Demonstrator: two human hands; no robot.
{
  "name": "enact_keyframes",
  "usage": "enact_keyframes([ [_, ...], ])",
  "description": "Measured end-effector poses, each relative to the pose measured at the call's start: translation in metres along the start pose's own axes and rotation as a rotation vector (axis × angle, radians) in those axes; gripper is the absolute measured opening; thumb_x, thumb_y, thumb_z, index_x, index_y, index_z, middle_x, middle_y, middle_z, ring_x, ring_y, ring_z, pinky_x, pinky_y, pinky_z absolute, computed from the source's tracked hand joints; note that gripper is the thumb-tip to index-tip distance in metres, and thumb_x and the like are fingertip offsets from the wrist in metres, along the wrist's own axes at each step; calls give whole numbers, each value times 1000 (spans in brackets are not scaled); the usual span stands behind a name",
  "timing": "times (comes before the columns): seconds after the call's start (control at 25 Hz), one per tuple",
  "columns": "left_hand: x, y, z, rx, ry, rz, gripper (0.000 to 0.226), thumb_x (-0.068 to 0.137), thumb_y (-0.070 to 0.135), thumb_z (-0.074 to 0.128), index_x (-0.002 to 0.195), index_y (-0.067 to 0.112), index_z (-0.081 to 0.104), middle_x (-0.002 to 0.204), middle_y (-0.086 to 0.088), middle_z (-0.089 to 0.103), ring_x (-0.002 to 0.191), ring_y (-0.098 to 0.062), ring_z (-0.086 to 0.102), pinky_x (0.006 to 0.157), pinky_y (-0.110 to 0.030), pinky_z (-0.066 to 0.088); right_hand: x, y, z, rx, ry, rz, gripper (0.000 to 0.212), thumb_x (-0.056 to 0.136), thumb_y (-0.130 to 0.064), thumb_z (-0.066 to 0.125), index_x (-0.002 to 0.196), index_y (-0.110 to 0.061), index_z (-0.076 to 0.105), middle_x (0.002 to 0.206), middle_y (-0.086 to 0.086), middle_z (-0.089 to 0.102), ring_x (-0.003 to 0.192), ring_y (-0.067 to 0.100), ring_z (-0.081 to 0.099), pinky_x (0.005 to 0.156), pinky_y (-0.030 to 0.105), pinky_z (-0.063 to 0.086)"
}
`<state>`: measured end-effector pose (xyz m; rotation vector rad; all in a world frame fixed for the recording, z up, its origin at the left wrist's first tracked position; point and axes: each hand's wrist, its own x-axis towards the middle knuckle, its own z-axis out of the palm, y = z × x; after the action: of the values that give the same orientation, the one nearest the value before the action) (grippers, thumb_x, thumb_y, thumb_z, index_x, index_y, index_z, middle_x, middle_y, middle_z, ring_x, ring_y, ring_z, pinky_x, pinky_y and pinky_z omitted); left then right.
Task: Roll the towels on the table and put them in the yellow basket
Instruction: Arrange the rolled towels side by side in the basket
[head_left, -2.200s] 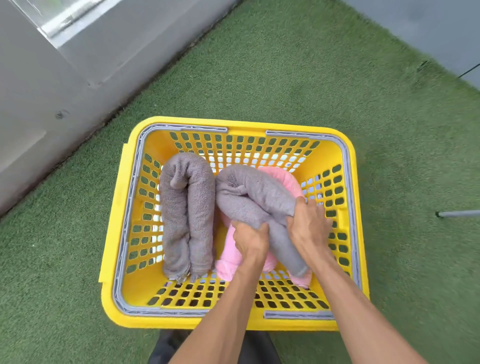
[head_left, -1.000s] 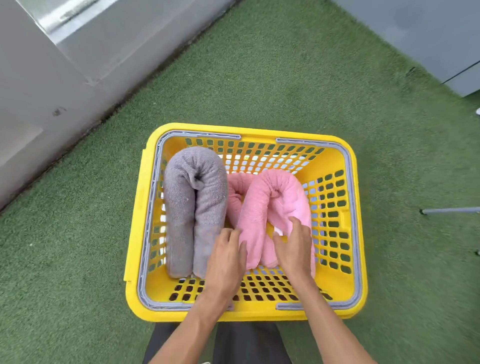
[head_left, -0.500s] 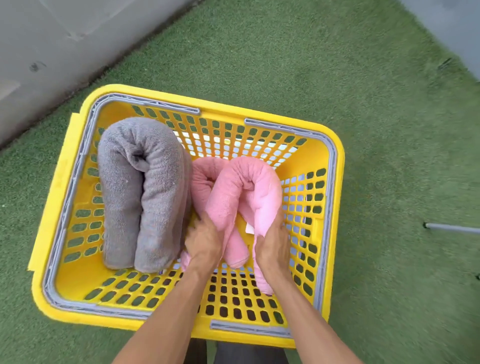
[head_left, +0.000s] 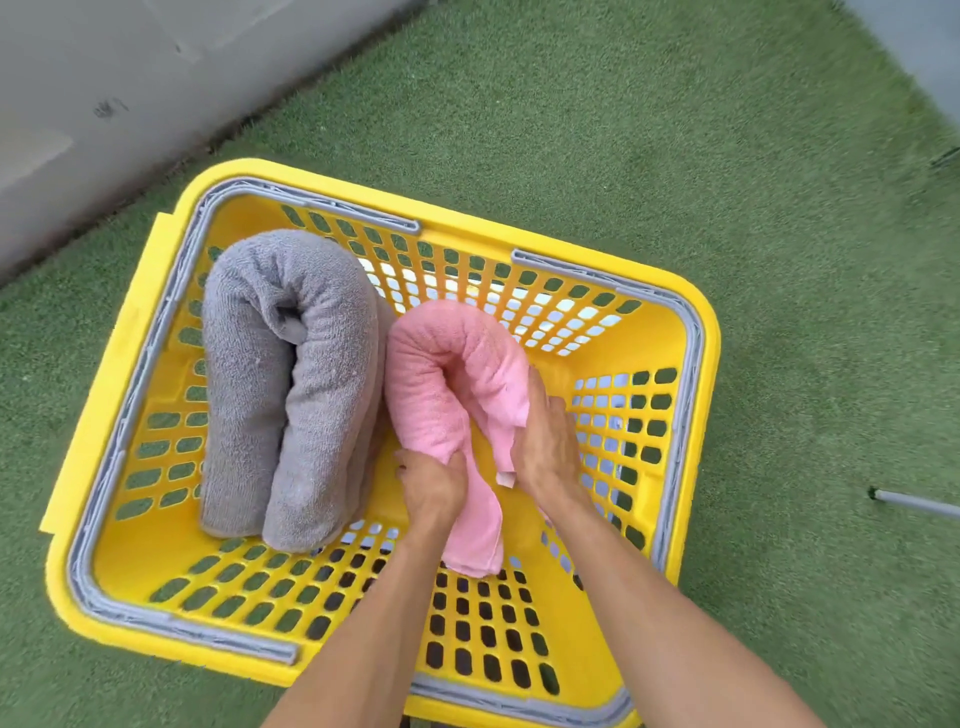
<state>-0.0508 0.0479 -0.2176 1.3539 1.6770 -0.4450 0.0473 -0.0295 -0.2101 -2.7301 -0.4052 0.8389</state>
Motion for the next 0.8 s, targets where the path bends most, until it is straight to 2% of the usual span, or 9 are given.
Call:
enact_keyframes([
  [0.08, 11, 0, 12, -90, 32, -42, 95, 81, 43, 70, 143, -5, 17, 137, -27, 43, 124, -41, 47, 97, -40, 41, 10, 6, 14, 13, -134, 36, 96, 81, -20, 67, 151, -30, 1, 116, 17, 51, 105, 39, 54, 85, 45, 47],
  [0.16, 21, -4, 19, -162, 72, -71, 98, 73, 49, 76, 143, 3, 24, 136, -20, 47, 123, -38, 49, 97, -39, 42, 13, 8, 27, 39, -158, 99, 107, 74, -29, 74, 149, -33, -2, 114, 17, 52, 104, 38, 56, 85, 45, 49],
  [0.24, 35, -7, 23, -159, 66, -97, 92, 67, 51, 78, 137, 8, 36, 129, -15, 54, 117, -34, 55, 95, -38, 46, 15, 10, 37, 38, -66, 140, 98, 75, -27, 72, 146, -34, 6, 108, 16, 55, 98, 38, 58, 79, 45, 51],
  [0.36, 52, -15, 16, -46, 27, -111, 80, 50, 58, 74, 116, 17, 54, 109, -6, 66, 96, -23, 65, 88, -35, 52, 1, 8, 41, 125, 34, 153, 75, 79, -23, 65, 138, -32, 20, 91, 14, 60, 83, 37, 61, 62, 41, 50],
  [0.44, 26, -12, 2, -29, 45, 69, 69, 55, 54, 76, 111, 20, 53, 100, -2, 67, 87, -21, 64, 80, -33, 52, -25, 8, 39, 235, 71, 223, 65, 79, -24, 64, 133, -27, 28, 89, 12, 61, 80, 36, 61, 58, 39, 48],
  [0.52, -5, -8, -12, 77, 80, 268, 55, 71, 51, 72, 111, 22, 47, 99, 1, 63, 90, -26, 63, 71, -32, 46, -53, 13, 35, 337, 122, 348, 65, 78, -22, 67, 132, -21, 32, 104, 13, 62, 92, 37, 61, 69, 42, 51],
  [0.6, -16, -1, -22, 245, 102, 416, 47, 77, 46, 67, 108, 21, 44, 103, -5, 62, 95, -34, 62, 68, -35, 42, -71, 20, 32, 389, 159, 452, 69, 78, -18, 68, 136, -15, 30, 117, 15, 59, 104, 37, 59, 79, 45, 52],
  [0.72, 9, 4, -22, 340, 45, 496, 42, 82, 35, 63, 110, 15, 41, 109, -17, 60, 103, -40, 59, 81, -44, 48, -68, 25, 36, 360, 123, 490, 73, 79, -15, 68, 138, -14, 25, 119, 16, 58, 105, 37, 59, 79, 45, 53],
  [0.8, 25, 4, -18, 376, 12, 479, 53, 81, 39, 65, 118, 11, 39, 116, -22, 59, 109, -41, 57, 89, -46, 47, -59, 21, 45, 332, 74, 484, 84, 78, -15, 71, 142, -15, 17, 124, 18, 54, 109, 37, 57, 84, 46, 52],
])
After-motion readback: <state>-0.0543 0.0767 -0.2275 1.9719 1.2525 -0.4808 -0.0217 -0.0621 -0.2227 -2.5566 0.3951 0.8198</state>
